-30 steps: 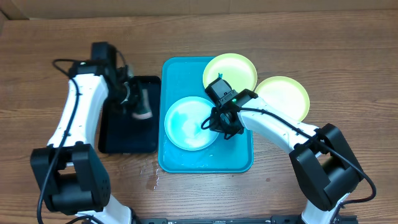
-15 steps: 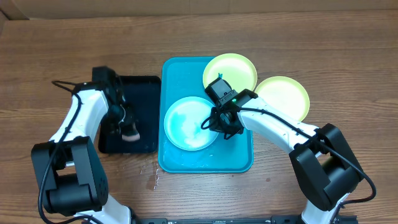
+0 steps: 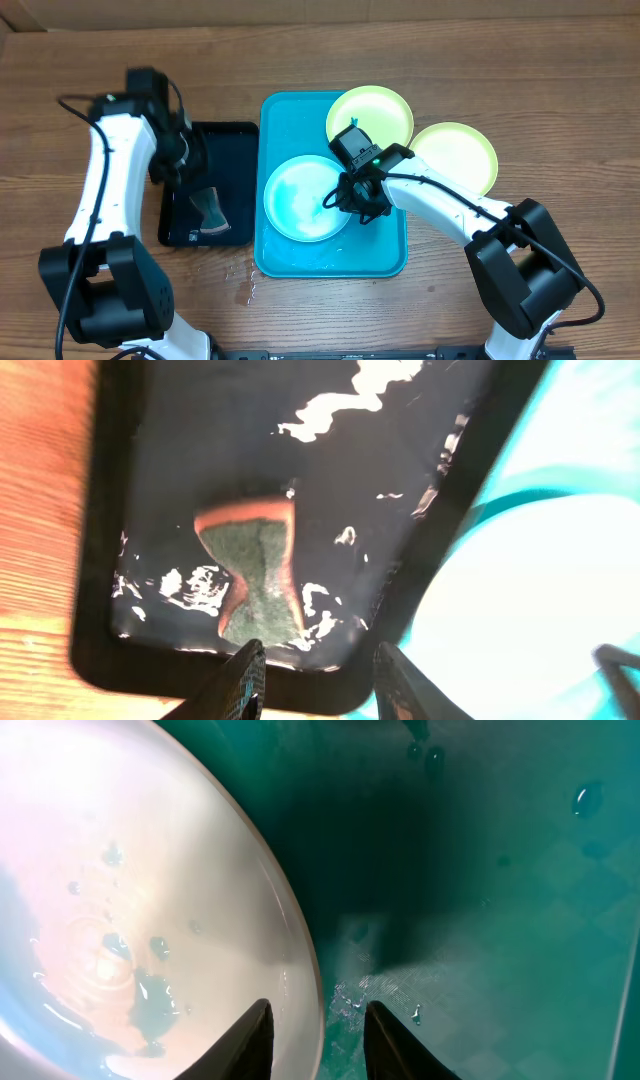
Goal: Clean dirty plates on tray and stack at the side
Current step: 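Carry the sponge left and release it in the black tray, then lift the light-blue plate off the turquoise tray with the right gripper, then swing the light-blue plate right and set it on the yellow plate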
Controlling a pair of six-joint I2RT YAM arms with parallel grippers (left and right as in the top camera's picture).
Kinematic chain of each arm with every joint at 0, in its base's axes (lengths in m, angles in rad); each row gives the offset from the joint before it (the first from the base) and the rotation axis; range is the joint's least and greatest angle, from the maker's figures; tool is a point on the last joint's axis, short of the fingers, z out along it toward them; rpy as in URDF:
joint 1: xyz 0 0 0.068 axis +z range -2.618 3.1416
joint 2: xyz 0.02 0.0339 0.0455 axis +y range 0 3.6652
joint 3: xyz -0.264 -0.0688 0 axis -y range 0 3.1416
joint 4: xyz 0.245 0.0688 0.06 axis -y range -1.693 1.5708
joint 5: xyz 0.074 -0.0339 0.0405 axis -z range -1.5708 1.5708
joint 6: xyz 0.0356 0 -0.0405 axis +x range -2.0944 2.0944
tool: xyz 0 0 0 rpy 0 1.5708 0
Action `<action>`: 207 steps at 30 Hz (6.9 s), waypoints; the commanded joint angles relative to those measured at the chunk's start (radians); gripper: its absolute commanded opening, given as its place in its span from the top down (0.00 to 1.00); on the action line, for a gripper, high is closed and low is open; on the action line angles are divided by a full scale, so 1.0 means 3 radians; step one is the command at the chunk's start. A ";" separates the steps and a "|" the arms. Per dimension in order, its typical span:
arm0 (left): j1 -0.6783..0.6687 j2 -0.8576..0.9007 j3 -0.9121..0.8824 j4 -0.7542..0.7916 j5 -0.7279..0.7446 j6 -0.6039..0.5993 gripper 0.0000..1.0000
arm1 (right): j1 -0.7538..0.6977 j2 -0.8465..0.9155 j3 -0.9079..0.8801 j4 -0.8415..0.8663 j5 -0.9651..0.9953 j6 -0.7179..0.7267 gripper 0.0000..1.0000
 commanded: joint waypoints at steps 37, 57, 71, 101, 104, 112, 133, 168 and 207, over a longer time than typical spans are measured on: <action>0.0025 -0.0902 0.0622 -0.0348 -0.0267 0.0062 0.00 | 0.0032 -0.0305 0.0959 -0.0285 0.0023 -0.0006 0.96; 0.0025 -0.0902 0.0622 -0.0348 -0.0267 0.0062 0.00 | 0.1115 0.0060 0.0959 0.1818 0.2406 -0.1818 0.96; 0.0025 -0.0902 0.0622 -0.0348 -0.0267 0.0062 0.00 | 0.1136 0.0058 0.0959 0.4026 0.2743 -0.4431 0.96; 0.0025 -0.0902 0.0622 -0.0348 -0.0267 0.0062 0.00 | 0.1212 0.0056 0.0959 0.4564 0.2715 -0.4640 0.96; 0.0025 -0.0902 0.0622 -0.0348 -0.0267 0.0062 0.00 | 0.1212 0.0056 0.0959 0.4564 0.2715 -0.4639 0.96; 0.0025 -0.0902 0.0622 -0.0348 -0.0267 0.0062 0.00 | 0.1212 0.0056 0.0959 0.4565 0.2715 -0.4639 0.96; 0.0025 -0.0902 0.0622 -0.0348 -0.0267 0.0062 0.00 | 0.1212 0.0056 0.0959 0.4562 0.2729 -0.4637 0.96; 0.0025 -0.0902 0.0622 -0.0348 -0.0267 0.0062 0.00 | 0.0512 -0.0243 0.0960 0.1216 0.1985 -0.0554 0.96; 0.0025 -0.0902 0.0622 -0.0348 -0.0267 0.0062 0.00 | -0.2661 -0.0401 0.0268 -0.1095 0.0182 -0.0373 0.96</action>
